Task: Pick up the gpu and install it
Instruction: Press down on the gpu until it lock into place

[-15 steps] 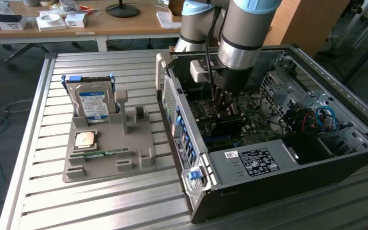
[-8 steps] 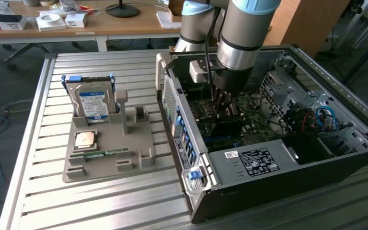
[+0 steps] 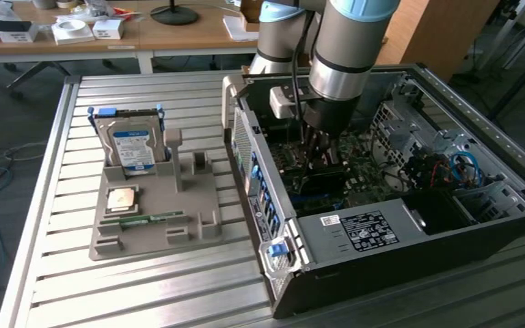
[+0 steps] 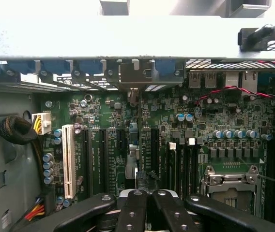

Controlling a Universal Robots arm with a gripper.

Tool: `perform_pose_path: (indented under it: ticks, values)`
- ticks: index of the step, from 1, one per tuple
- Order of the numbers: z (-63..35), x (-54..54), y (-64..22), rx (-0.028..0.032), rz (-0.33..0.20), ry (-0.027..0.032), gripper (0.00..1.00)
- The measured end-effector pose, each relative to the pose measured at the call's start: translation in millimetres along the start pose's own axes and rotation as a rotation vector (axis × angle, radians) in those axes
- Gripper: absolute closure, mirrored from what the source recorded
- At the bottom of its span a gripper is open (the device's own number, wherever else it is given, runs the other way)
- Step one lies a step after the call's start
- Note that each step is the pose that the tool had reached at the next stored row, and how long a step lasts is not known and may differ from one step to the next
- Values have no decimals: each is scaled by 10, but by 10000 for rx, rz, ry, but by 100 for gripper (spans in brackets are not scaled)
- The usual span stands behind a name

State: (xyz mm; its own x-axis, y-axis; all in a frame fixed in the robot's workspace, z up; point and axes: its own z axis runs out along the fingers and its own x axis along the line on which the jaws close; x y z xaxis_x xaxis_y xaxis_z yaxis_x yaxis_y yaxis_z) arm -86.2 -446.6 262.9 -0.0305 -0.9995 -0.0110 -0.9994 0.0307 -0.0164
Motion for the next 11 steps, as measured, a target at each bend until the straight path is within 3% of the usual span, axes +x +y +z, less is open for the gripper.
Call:
perform_pose_path:
  ticks: [11]
  values:
    - [5, 0, 8, 4, -1, -3, 89]
